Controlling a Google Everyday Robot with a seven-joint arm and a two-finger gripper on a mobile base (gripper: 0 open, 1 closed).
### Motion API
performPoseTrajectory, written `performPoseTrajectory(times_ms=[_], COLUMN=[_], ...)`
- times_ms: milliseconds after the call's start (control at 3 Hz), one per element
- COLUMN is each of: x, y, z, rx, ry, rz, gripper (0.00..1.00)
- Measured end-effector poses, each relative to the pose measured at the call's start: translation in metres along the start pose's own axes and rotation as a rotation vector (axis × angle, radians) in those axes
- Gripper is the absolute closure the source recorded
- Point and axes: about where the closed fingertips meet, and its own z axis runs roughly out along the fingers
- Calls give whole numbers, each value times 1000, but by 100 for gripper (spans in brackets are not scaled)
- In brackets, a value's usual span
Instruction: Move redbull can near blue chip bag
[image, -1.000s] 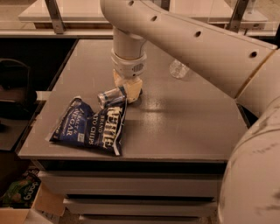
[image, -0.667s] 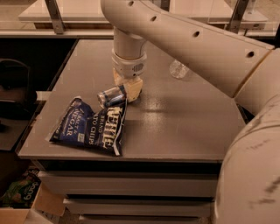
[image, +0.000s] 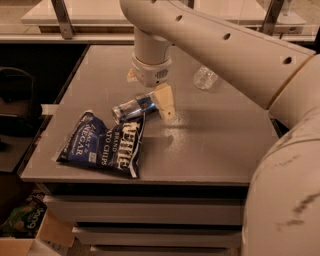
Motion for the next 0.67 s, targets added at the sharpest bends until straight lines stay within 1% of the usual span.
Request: performPoseTrajectory(times_ms=[333,667], x=[10,17], y=[-2,-4], z=[-17,-31], rx=[25,37], ry=[26,46], rz=[16,19], gripper=[0,0])
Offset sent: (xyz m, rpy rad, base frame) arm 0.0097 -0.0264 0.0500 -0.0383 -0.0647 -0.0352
